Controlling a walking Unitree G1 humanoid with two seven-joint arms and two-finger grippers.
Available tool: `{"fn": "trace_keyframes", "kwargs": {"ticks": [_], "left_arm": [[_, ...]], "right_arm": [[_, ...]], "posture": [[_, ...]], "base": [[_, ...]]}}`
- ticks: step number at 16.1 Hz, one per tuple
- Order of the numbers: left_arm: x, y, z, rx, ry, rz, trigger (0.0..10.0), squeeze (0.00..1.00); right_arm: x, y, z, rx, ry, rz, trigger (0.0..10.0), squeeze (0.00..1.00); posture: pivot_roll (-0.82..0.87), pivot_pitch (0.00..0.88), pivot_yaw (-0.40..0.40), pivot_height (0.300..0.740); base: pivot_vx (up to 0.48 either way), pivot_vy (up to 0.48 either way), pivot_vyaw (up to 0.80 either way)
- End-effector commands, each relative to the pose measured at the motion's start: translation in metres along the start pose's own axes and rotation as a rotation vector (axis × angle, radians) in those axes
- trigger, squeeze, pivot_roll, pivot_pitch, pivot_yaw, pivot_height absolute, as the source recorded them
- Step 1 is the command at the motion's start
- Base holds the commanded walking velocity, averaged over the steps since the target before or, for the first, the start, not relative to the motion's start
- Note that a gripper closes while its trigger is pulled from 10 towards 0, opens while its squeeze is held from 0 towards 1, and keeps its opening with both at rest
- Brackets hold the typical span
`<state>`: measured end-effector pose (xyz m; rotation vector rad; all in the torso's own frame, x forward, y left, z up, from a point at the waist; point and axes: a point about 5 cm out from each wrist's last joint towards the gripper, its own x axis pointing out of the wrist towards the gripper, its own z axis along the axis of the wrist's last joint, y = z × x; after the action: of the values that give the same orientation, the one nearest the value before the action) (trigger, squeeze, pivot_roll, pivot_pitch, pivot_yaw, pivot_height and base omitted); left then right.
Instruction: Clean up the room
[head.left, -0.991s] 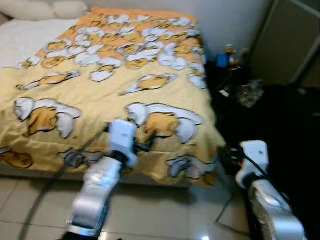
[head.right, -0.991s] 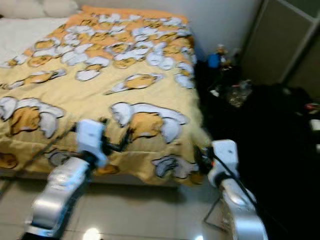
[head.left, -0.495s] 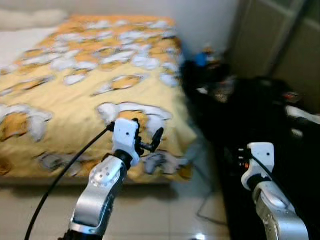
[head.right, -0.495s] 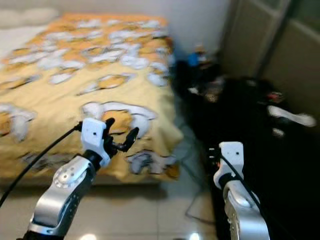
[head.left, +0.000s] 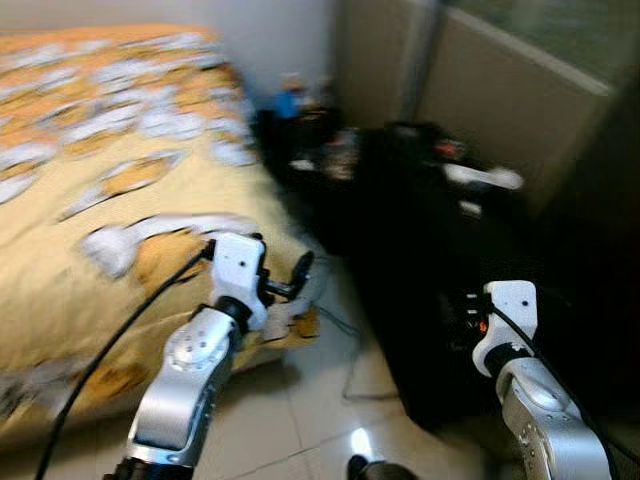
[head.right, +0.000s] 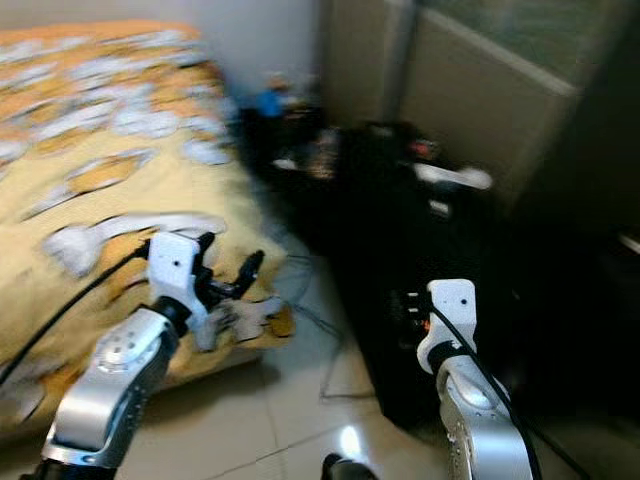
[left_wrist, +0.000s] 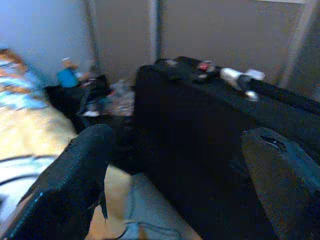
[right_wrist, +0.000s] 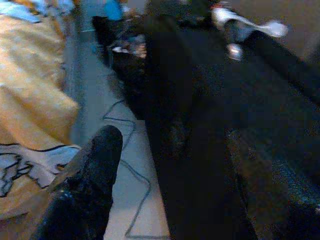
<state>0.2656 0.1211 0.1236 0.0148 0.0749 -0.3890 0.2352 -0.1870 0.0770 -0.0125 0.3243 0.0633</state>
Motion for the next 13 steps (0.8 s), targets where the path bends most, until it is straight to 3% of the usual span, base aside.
{"fn": "trace_keyframes", "kwargs": {"ticks": [1, 3, 6, 10, 13], "left_arm": [[0.0010, -0.0035, 0.0028, -0.003, -0.018, -0.023, 10.0, 0.00], [0.0008, -0.0036, 0.0036, -0.015, -0.022, -0.028, 10.0, 0.00], [0.0002, -0.0038, 0.0029, -0.021, -0.021, -0.029, 10.0, 0.00], [-0.0029, 0.0017, -0.0018, -0.011, 0.001, 0.011, 10.0, 0.00], [-0.0069, -0.0007, -0.0049, 0.009, 0.014, -0.027, 10.0, 0.00]], "right_arm": [[-0.0005, -0.0011, 0.0044, -0.004, -0.004, 0.002, 10.0, 0.00], [0.0005, -0.0004, 0.0063, -0.008, -0.005, 0.011, 10.0, 0.00], [0.0020, 0.0018, 0.0075, -0.023, -0.003, 0.033, 10.0, 0.00], [0.0026, 0.0058, 0.0048, -0.065, 0.019, 0.076, 10.0, 0.00], [0.0051, 0.0021, 0.0043, -0.071, 0.031, 0.055, 10.0, 0.00]], "posture": [[-0.13, 0.000, 0.024, 0.740], [-0.13, 0.000, 0.020, 0.740], [-0.12, 0.000, 0.013, 0.740], [-0.12, 0.000, 0.004, 0.740], [-0.11, 0.000, -0.001, 0.740]], "base": [[0.000, 0.000, -0.79], [0.315, 0.000, -0.61], [0.322, 0.000, 0.00], [0.000, 0.000, 0.00], [0.000, 0.000, 0.00]]}}
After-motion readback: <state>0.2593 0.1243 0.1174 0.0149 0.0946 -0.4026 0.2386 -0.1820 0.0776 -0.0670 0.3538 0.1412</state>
